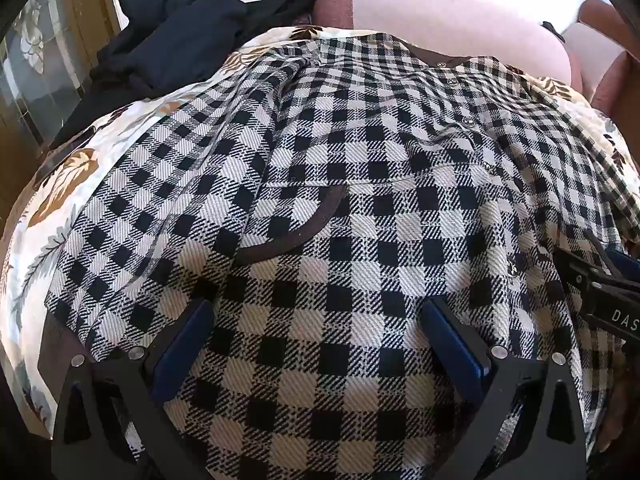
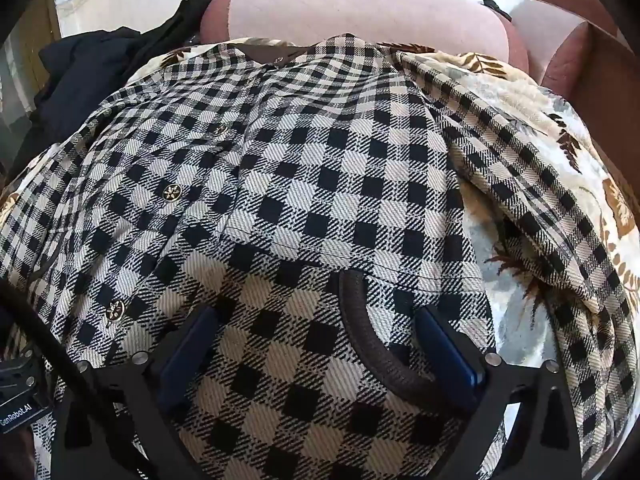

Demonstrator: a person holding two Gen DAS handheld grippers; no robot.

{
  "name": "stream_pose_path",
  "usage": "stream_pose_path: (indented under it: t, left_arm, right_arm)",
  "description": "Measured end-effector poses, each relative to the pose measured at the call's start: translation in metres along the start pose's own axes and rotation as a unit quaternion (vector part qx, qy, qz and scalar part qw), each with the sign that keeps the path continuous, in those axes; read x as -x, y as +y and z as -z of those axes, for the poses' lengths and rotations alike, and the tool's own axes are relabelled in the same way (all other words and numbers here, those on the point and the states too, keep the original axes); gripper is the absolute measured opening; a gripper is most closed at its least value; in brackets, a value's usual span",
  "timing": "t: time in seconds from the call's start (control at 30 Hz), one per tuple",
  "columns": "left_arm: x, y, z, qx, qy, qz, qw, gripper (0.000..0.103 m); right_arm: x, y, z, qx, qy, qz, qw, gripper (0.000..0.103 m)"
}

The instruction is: Fold large clothes

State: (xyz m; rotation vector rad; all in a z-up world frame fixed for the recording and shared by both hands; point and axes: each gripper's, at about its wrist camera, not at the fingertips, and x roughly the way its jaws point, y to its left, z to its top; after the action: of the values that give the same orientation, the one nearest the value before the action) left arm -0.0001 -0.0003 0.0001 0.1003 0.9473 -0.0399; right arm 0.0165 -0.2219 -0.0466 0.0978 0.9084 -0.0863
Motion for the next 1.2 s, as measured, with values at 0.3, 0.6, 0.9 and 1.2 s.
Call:
stream_pose_path:
  t: [0.3, 0.6, 0.9, 1.2]
  left_arm:
    - [-0.002, -0.005, -0.002, -0.001, -0.007, 0.005, 1.0000, 0.103]
    - [0.021, 0.005, -0.007, -0.002, -0.006, 0.036, 0.9993, 0.081]
    - [0.066, 0.113, -0.037, 0.101, -0.086, -0.007, 0.9911, 0.079]
    - [0.020, 0.191, -0.006, 0.167, 0.028, 0.009, 0.9856, 0.069]
  right_arm:
    - [-0.002, 0.003, -0.004, -0.006, 0.006, -0.005, 1.000, 0.103]
    - [-0.010, 0.008, -0.005, 0.004, 0.017, -0.001, 1.000, 0.103]
    - [-0.005, 0.008, 0.000, 0.002, 0.007, -0.003, 1.000, 0.103]
    - [-0.004, 0.007, -0.001, 0.002, 0.010, -0.002, 1.000, 0.103]
